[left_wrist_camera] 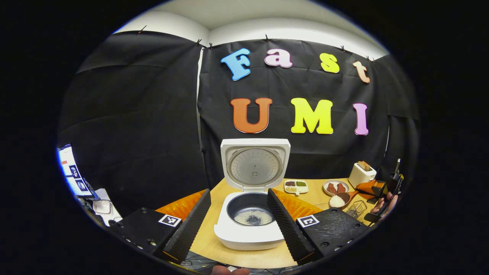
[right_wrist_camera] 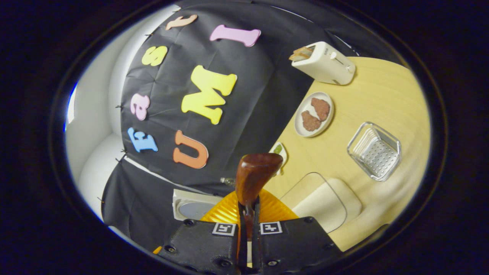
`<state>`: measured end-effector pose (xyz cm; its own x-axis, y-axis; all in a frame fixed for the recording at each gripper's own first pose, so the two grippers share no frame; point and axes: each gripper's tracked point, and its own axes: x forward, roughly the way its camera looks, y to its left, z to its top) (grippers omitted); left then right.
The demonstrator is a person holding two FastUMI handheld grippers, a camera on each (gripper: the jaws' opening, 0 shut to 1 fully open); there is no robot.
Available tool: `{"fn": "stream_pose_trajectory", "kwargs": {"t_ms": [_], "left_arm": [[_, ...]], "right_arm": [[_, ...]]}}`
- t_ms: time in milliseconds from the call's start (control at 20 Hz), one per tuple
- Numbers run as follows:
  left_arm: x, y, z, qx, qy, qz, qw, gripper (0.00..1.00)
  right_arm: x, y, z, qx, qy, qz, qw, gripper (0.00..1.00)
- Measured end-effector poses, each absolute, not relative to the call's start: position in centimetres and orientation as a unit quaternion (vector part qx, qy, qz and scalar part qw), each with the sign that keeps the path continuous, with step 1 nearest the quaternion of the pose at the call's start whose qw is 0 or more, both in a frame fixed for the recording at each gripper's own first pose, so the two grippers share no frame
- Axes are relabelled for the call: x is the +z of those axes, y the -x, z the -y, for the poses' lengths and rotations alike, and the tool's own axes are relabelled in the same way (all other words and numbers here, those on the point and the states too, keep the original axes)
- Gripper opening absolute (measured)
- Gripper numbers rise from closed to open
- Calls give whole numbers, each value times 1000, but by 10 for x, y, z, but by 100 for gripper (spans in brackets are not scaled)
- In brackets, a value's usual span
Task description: Close the left gripper, press the button to open the rice cooker; take a wooden spoon from the chopstick holder with the right hand, scoop a spoonful of rice and pour it into the rice cooker, then put the wooden spoon back into the chopstick holder.
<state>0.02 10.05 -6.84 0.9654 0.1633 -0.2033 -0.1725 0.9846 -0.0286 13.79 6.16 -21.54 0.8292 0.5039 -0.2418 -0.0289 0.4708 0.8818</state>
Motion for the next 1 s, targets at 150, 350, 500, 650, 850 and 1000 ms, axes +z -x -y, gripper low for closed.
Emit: {"fn": "stream_pose_trajectory", "kwargs": {"t_ms": [150,350,500,650,850,1000], "left_arm": [[-66,9,-115,102,13,-88,991,95],[-61,22,-137,114,2,-70,991,95],[-59,29,-154,117,8,-59,991,95],[-62,36,-173,126,14,-56,990,95],[-70,43,-194,127,31,-68,989,95],[-69,50,-214,133,36,-67,988,95]], "right_arm": [[-182,-137,-108,198,-471,-244,824,10],[-153,-145,-173,233,-444,-242,831,10],[-145,-153,-218,250,-413,-245,841,10],[-151,-162,-258,259,-366,-250,858,10],[-169,-165,-300,264,-314,-260,874,10],[-188,-166,-318,261,-278,-269,884,10]]}}
